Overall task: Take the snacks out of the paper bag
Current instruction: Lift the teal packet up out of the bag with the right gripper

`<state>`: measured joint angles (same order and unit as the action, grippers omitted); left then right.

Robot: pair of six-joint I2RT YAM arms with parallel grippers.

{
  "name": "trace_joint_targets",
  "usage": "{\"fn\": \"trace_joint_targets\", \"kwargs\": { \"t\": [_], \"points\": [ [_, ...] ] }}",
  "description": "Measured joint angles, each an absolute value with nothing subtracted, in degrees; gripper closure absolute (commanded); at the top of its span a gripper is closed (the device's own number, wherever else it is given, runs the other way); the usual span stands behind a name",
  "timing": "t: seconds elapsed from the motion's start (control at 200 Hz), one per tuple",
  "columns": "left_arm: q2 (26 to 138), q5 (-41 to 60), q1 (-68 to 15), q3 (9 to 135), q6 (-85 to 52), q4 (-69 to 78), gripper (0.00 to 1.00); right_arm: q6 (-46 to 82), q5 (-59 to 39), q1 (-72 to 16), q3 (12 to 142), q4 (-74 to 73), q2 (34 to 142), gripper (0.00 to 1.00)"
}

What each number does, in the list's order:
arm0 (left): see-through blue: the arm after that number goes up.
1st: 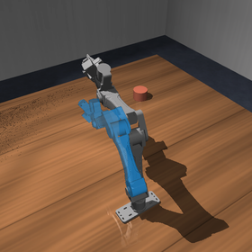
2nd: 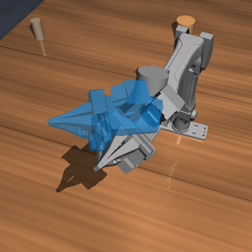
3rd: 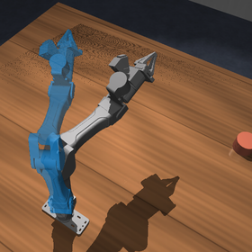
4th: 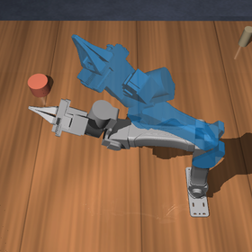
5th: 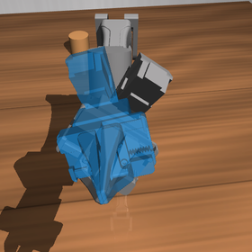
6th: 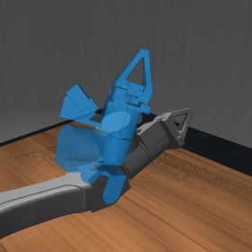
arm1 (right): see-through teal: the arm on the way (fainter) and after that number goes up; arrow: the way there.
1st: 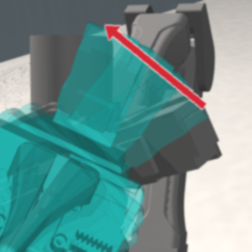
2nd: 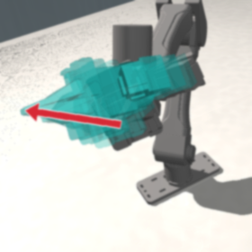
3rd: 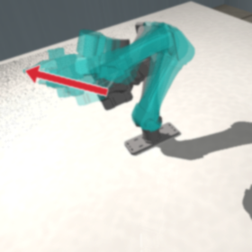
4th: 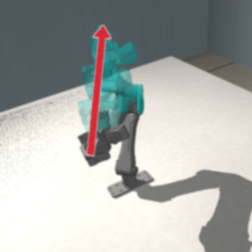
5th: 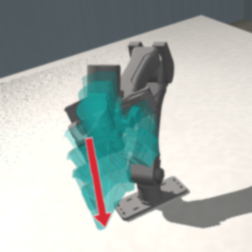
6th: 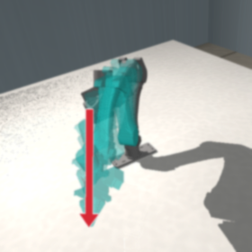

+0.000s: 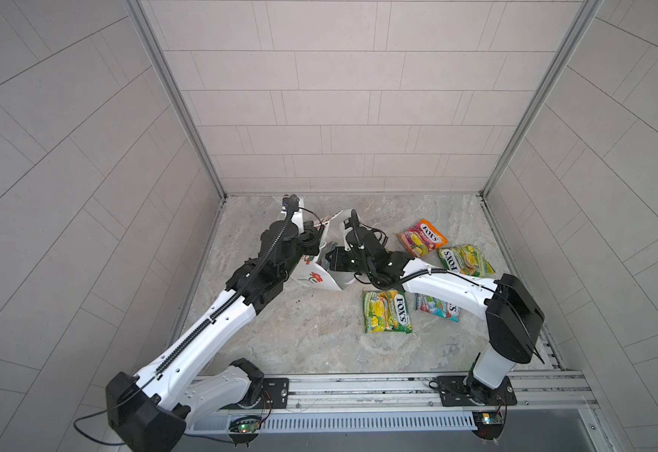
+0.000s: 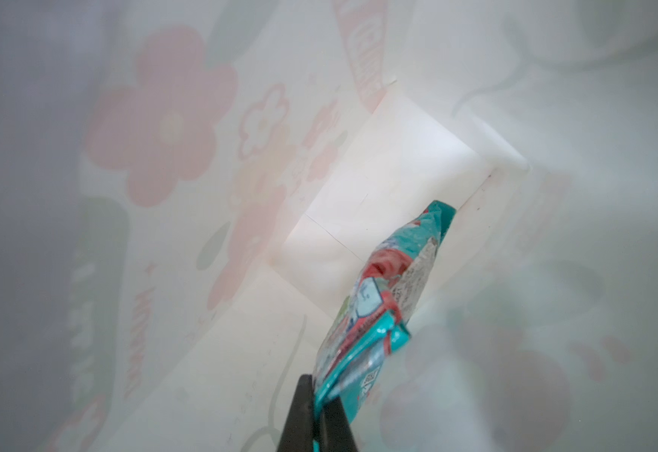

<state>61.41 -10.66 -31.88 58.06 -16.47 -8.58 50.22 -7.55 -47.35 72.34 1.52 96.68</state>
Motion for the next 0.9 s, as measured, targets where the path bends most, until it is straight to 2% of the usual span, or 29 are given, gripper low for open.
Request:
{"fn": "trace_joint_targets", "kwargs": {
  "t": [0.59,0.901],
  "points": [
    [61.41,-10.96,-31.88,58.06,-16.43,-9.85,1.0,49.19,-4.03,-46.5,68.07,1.61,86.5,1.0],
    [62.02,-10.13,-31.88,58.87,-16.43,-10.2,1.0,47.64,-8.1,-45.25,68.88,1.58,81.91,1.0]
  ]
}}
